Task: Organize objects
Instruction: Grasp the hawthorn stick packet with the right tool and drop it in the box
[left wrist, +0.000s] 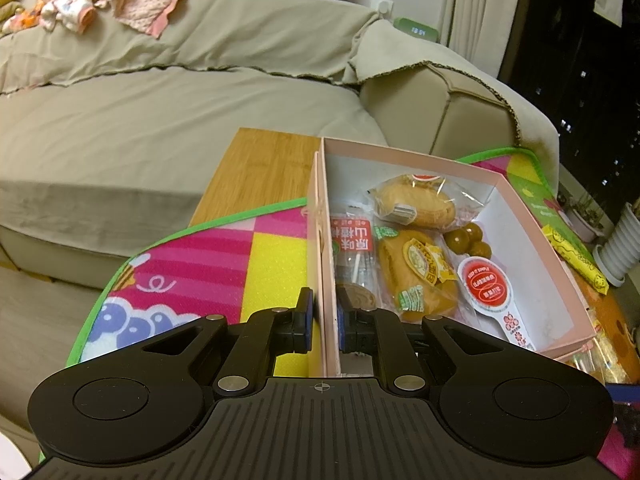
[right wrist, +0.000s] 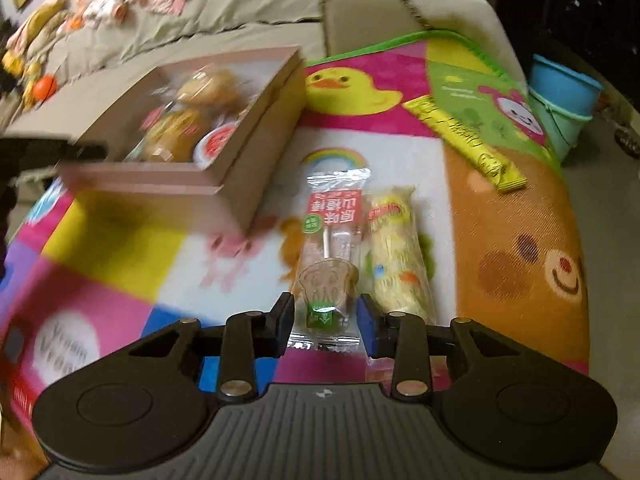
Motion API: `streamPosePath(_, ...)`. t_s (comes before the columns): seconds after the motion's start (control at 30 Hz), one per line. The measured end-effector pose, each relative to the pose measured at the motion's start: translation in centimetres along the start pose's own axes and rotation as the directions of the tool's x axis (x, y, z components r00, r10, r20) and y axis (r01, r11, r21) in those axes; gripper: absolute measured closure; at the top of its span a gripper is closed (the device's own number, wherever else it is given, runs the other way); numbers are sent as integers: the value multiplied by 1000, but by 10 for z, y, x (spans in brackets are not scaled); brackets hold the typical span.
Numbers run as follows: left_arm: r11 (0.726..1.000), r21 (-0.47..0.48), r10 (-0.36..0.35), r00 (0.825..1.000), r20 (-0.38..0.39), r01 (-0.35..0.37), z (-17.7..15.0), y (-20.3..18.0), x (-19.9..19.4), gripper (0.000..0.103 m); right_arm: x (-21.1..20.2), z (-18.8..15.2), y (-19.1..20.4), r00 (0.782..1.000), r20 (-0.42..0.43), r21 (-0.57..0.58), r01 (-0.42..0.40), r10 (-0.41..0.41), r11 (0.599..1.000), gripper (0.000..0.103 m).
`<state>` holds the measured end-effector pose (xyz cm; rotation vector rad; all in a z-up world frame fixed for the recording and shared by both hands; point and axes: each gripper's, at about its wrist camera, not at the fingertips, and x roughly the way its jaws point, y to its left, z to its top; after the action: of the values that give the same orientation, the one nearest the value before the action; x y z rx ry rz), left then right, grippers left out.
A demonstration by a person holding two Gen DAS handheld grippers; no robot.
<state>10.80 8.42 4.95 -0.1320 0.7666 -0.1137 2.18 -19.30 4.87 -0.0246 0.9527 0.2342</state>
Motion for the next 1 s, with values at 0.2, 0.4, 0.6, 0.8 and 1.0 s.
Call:
streamPosePath(0.2,1000,2,0,1000,1,0,0,0,0,90,2,8,9,999,34,-8,25,-25,1000,60)
streamPosePath(0.4,1000,0,-1,1000,1,1,0,0,0,90,19,13,19,998,47,-49,31,-29,998,48)
streamPosePath(0.6,1000,-1,-3,1000,2,3,0,0,0,90,2,2,30,1000,5,-142,10,-9,990,68)
streamPosePath(0.8,1000,-1,-2,1000,3,2,-1,1,-1,90,-34,-4,21,1000,12,-107,-12,13,994,68)
streamPosePath(1.0,1000,-4,-3,1000,4,3,-1,1,-1,89,-99,26,26,976,203,-93,-57,75,994,68)
